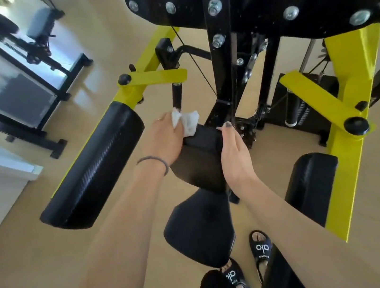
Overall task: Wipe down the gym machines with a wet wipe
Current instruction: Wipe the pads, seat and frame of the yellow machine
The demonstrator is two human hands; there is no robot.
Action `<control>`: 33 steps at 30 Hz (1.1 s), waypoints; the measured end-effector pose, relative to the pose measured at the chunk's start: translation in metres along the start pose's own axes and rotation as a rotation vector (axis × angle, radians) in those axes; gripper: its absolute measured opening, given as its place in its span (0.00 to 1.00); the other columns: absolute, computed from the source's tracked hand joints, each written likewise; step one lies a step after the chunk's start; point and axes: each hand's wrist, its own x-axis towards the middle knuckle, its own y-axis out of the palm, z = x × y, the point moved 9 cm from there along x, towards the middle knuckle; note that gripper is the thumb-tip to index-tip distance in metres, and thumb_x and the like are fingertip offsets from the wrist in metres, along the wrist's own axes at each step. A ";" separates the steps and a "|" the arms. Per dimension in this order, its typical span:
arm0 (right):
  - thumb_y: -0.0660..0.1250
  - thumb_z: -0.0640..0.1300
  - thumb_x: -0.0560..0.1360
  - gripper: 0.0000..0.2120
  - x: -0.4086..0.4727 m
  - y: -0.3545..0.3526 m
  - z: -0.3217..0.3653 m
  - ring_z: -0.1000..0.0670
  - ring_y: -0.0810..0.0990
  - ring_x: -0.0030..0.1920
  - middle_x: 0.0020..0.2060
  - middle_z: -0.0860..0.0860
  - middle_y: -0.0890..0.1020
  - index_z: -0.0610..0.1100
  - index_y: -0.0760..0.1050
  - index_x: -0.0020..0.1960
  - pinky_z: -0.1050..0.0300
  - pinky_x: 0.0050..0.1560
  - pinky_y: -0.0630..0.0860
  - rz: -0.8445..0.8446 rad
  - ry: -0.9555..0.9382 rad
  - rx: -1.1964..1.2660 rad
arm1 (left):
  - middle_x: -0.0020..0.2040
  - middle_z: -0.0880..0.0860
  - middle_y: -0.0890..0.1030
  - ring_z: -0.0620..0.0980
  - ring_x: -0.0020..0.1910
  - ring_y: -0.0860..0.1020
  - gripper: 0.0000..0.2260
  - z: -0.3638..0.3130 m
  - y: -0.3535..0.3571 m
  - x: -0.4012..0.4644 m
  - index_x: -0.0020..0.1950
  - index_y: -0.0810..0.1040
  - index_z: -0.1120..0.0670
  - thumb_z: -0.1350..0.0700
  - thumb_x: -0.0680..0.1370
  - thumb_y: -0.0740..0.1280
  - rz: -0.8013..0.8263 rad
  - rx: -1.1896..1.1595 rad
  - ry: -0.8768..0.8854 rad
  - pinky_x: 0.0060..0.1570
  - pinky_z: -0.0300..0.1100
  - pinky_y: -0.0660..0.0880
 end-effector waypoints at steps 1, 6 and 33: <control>0.48 0.63 0.85 0.21 0.001 0.001 0.000 0.49 0.76 0.58 0.49 0.53 0.78 0.54 0.75 0.50 0.47 0.66 0.71 -0.003 -0.002 -0.005 | 0.55 0.58 0.80 0.58 0.54 0.78 0.20 0.014 -0.001 0.002 0.62 0.77 0.55 0.44 0.84 0.53 0.032 -0.154 -0.150 0.53 0.48 0.72; 0.49 0.62 0.83 0.22 0.004 0.006 0.004 0.50 0.73 0.50 0.43 0.54 0.74 0.48 0.70 0.43 0.47 0.58 0.71 -0.101 -0.072 -0.043 | 0.70 0.53 0.74 0.54 0.70 0.70 0.17 -0.030 0.008 -0.023 0.70 0.72 0.54 0.50 0.83 0.58 -0.025 0.197 0.212 0.68 0.49 0.65; 0.55 0.51 0.83 0.19 -0.011 0.008 0.002 0.57 0.62 0.30 0.26 0.55 0.65 0.47 0.60 0.35 0.53 0.37 0.64 -0.756 -0.148 -0.014 | 0.48 0.53 0.75 0.49 0.42 0.75 0.18 0.027 -0.015 -0.002 0.56 0.69 0.55 0.41 0.82 0.51 -0.166 -0.253 0.487 0.36 0.39 0.72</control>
